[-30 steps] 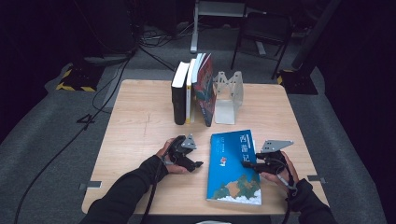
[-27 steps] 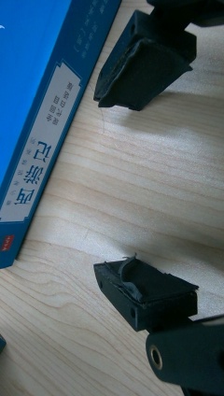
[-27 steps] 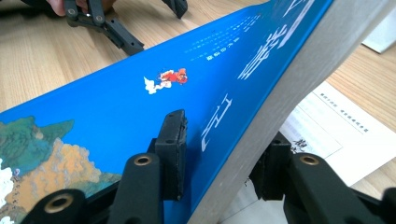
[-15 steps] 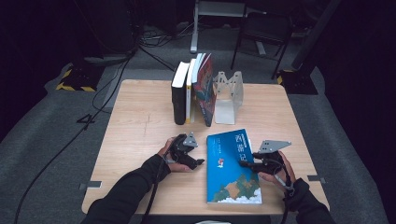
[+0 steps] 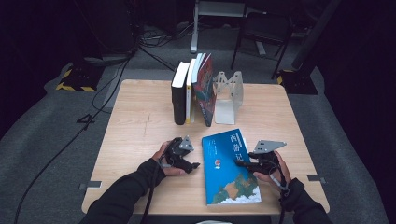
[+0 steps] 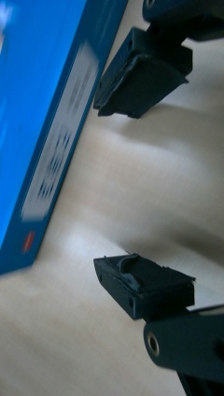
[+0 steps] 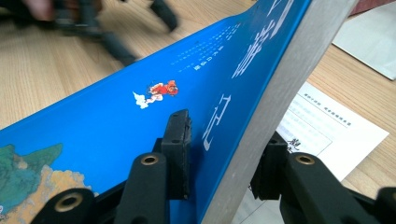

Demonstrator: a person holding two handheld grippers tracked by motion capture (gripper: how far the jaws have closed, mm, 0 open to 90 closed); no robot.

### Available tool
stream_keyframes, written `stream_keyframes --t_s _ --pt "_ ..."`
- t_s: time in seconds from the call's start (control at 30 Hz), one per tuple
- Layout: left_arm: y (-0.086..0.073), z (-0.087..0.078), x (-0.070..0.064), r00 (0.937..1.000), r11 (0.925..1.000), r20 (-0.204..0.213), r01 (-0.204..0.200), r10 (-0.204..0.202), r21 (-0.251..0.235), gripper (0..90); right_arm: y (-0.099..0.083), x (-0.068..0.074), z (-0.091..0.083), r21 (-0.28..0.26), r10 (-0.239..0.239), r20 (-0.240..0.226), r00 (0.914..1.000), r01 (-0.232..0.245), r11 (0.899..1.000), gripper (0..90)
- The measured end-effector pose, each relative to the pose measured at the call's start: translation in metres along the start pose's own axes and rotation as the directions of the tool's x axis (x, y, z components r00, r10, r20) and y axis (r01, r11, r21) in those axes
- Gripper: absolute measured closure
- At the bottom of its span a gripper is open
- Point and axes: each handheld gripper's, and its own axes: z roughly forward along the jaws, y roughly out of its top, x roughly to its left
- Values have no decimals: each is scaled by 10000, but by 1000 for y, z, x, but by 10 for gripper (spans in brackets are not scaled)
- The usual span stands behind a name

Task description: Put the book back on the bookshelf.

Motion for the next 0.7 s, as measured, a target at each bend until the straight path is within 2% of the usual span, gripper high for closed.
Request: stream_keyframes --t_s 0.07,0.1,0.13,0.27,0.3,0.33,0.37,0.4,0.43,0.47,0.53,0.57,0.63,0.67,0.7 --pt "-4 -8 -14 9994 9993 129 -328 331 -191 212 0 -2 1 86 181 -24 9998 -181 9998 626" --pt "-4 -8 -14 9994 9993 129 -328 331 -191 212 0 -2 1 86 181 -24 9998 -181 9998 626" --pt "-5 -12 -21 9990 9991 312 -323 331 -278 212 -1 -2 1 114 245 7 9997 -245 9996 616" --pt "-10 -19 -45 9968 9983 638 -450 473 -365 204 -5 -8 -4 527 606 361 9975 -625 9967 466" --pt "-11 -20 -52 9958 9976 653 -619 638 -303 204 -5 -8 -4 527 606 361 9975 -625 9967 466" --pt "-11 -20 -58 9960 9978 630 -625 638 -229 198 -8 -10 -7 540 722 397 9966 -743 9958 463" --pt "-13 -20 -71 9933 9977 942 -649 666 -209 192 -11 -13 -11 595 850 419 9955 -874 9944 462" --pt "-14 -20 -76 9921 9977 1058 -662 672 -124 194 -18 -17 -18 643 1064 432 9934 -1090 9920 462" --pt "-14 -20 -76 9921 9977 1058 -662 672 -124 193 -18 -17 -18 643 1064 432 9934 -1090 9920 462" --pt "-16 -20 -85 9910 9983 1205 -581 576 9 193 -20 -17 -19 653 1162 456 9922 -1191 9907 462" --pt "-19 -18 -100 9912 9974 1156 -676 644 243 183 -26 -16 -24 798 1066 643 9922 -1116 9905 491" --pt "-20 -17 -105 9905 9972 1208 -697 661 256 181 -29 -14 -28 749 967 495 9941 -1002 9921 508" --pt "-20 -14 -112 9890 9968 1327 -703 647 375 179 -32 -11 -32 838 847 532 9950 -889 9925 505" --pt "-19 -10 -115 9886 9947 1217 -939 884 408 176 -33 -9 -33 862 774 521 9956 -817 9929 505" --pt "-19 -9 -116 9906 9944 1047 -939 885 475 168 -35 -7 -35 898 666 417 9969 -701 9935 501"
